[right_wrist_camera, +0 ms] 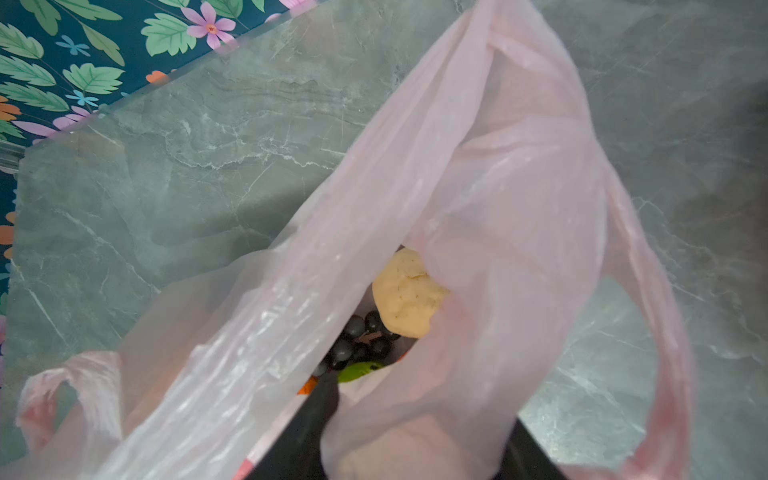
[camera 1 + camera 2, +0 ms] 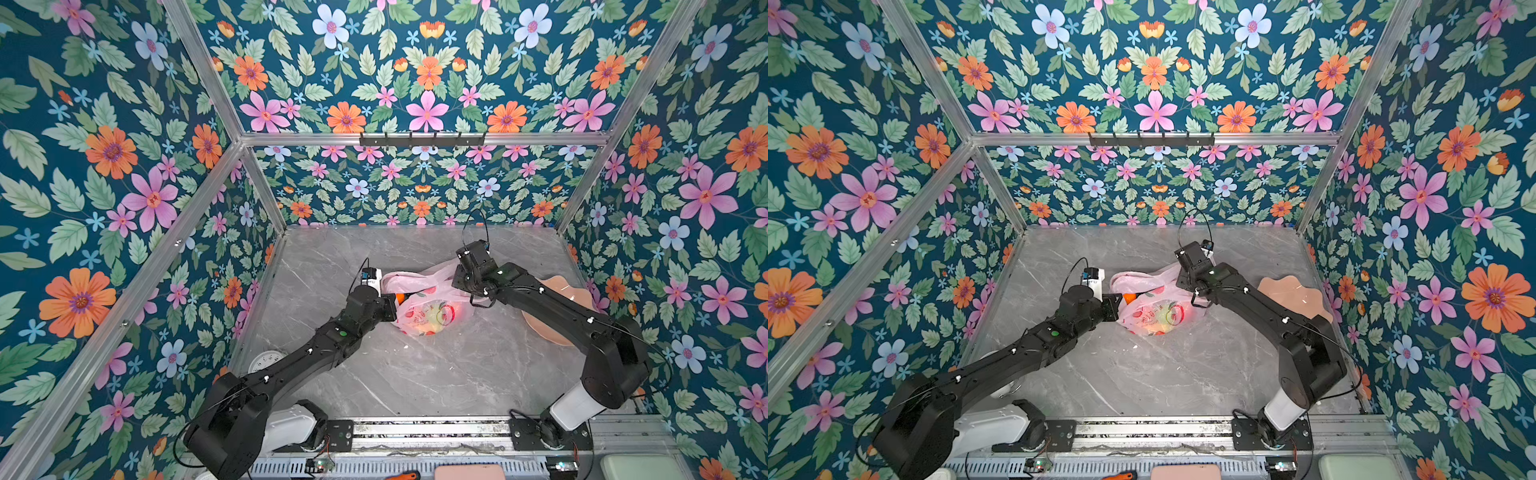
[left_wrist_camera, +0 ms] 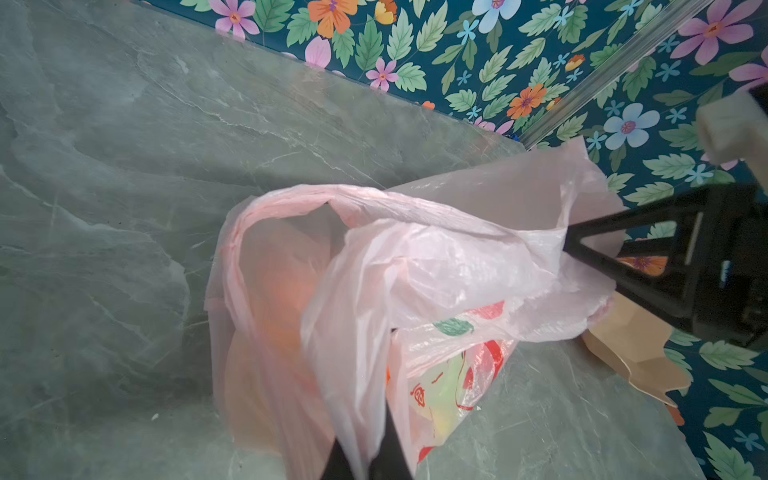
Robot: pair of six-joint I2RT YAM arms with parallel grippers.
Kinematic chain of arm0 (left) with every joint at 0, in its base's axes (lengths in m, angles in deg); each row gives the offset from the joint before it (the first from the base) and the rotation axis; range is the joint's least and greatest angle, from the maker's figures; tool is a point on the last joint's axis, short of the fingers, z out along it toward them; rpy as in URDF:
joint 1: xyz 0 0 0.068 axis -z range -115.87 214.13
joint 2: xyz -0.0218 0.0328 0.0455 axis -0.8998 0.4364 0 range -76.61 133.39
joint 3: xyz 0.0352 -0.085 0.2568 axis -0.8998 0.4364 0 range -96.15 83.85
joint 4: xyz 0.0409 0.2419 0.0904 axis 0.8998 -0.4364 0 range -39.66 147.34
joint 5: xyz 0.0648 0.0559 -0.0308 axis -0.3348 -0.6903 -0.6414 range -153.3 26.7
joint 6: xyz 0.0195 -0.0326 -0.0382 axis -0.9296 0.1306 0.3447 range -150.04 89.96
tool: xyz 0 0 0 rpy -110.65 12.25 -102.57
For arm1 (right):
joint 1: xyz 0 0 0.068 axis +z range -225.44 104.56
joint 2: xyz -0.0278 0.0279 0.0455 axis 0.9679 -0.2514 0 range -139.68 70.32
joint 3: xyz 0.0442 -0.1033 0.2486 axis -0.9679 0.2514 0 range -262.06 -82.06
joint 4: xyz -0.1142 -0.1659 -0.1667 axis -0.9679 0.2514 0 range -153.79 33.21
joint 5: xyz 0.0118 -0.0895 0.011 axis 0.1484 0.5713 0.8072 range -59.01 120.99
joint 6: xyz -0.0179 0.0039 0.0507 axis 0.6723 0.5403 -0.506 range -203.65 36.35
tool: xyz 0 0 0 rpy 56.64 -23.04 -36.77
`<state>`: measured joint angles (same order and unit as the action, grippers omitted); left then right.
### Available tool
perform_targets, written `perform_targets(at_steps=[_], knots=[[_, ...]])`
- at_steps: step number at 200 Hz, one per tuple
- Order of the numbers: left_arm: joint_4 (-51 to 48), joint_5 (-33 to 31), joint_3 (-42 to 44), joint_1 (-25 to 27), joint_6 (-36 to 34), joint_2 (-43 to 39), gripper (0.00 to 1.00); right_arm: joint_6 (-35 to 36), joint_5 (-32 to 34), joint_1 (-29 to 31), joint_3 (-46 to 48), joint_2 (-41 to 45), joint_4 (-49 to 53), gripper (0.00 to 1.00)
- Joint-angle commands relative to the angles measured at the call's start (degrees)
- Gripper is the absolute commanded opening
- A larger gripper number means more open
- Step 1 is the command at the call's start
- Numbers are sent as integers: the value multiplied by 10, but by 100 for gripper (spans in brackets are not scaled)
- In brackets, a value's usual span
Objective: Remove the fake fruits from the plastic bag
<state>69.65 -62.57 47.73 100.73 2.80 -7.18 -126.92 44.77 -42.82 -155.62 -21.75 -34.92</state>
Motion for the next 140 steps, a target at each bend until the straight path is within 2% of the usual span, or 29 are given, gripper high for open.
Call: perform_targets(at_steps=[1,32,44,57,72,82,121,140], knots=[[-5,-27,-5,-4,27,3,0,5,10,-1,19,19,-13,40],[-8,-35,-3,-31,59,5,0,15,-27,-20,84,65,-67,21],[1,-19,9,-59,83,2,0,15,-69,-42,124,88,-106,11],[34,23,35,-104,118,-2,0,13,-146,-78,184,113,-180,0],[77,73,64,-150,153,3,0,12,-229,-119,250,134,-264,0],[78,80,64,-159,152,18,0,11,-270,-138,283,140,-308,0],[60,113,32,-136,112,83,0,16,-304,-142,317,154,-358,0],[-3,96,2,-114,65,83,18,28,-294,-142,320,168,-348,0]])
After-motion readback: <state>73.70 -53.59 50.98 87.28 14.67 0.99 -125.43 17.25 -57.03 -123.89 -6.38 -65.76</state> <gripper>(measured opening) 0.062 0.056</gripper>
